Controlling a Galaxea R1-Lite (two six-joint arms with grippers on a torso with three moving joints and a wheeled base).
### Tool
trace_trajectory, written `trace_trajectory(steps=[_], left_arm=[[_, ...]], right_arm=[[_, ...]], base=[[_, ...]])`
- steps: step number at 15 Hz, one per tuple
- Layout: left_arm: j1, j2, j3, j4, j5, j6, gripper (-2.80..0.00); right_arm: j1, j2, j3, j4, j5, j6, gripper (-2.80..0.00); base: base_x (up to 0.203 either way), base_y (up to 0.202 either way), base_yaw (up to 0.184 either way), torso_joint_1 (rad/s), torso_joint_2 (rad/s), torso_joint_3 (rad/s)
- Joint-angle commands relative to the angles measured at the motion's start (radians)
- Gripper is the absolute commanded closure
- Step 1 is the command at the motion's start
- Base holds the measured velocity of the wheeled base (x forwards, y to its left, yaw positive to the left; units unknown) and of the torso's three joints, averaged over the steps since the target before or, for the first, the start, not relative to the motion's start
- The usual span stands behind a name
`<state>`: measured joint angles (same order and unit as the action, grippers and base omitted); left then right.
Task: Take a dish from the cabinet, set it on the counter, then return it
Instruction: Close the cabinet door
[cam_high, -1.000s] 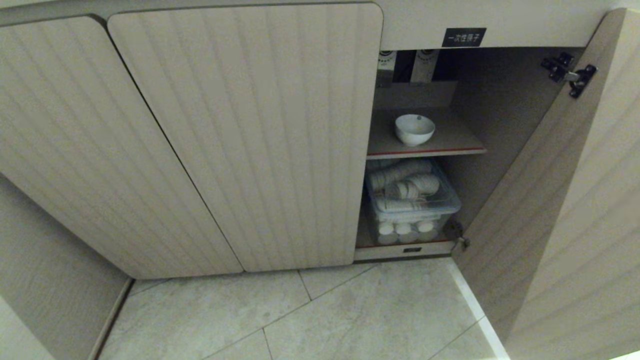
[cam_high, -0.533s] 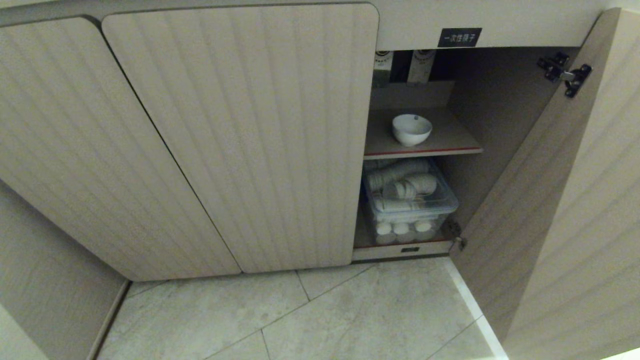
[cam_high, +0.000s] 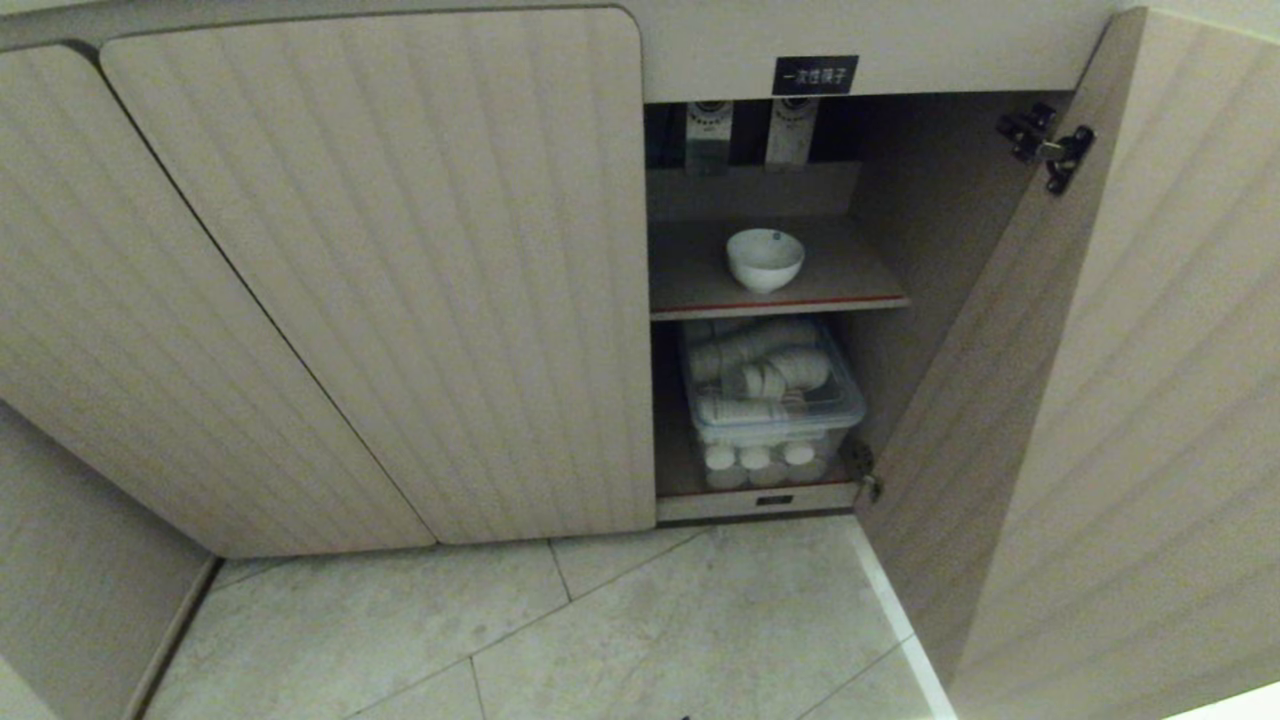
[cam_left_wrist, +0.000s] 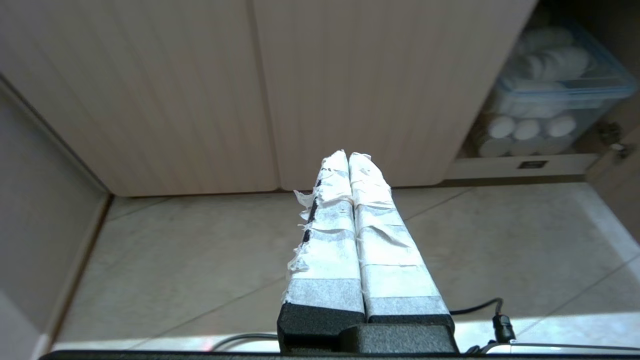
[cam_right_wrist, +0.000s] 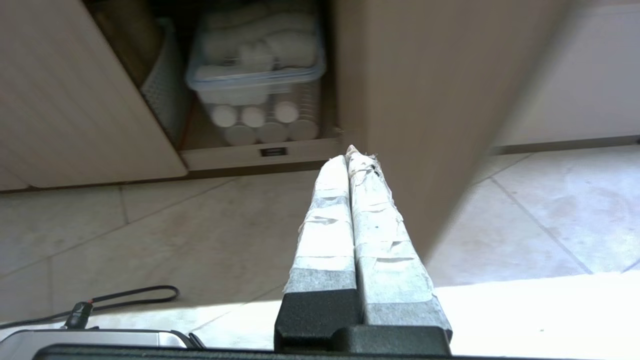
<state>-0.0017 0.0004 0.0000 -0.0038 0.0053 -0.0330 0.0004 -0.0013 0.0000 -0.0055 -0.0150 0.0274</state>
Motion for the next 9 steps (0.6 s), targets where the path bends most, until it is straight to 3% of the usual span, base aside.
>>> trace_trajectory(steps=[1, 6, 9], left_arm=[[0.0, 0.0, -0.001, -0.001, 0.001, -0.001, 0.0], [0.0, 0.0, -0.001, -0.001, 0.001, -0.001, 0.0], [0.0, 0.0, -0.001, -0.001, 0.001, -0.001, 0.0]], right_arm=[[0.0, 0.001, 0.0, -0.001, 0.0, 0.0, 0.0], [0.0, 0.001, 0.0, -0.001, 0.0, 0.0, 0.0], [0.001, 0.001, 0.0, -0.001, 0.0, 0.0, 0.0]], base=[[0.0, -0.188, 0.003, -0.002, 0.0, 0.007], [0.0, -0.178, 0.002, 0.003, 0.0, 0.001], [0.0, -0.026, 0.0, 0.002, 0.0, 0.0]])
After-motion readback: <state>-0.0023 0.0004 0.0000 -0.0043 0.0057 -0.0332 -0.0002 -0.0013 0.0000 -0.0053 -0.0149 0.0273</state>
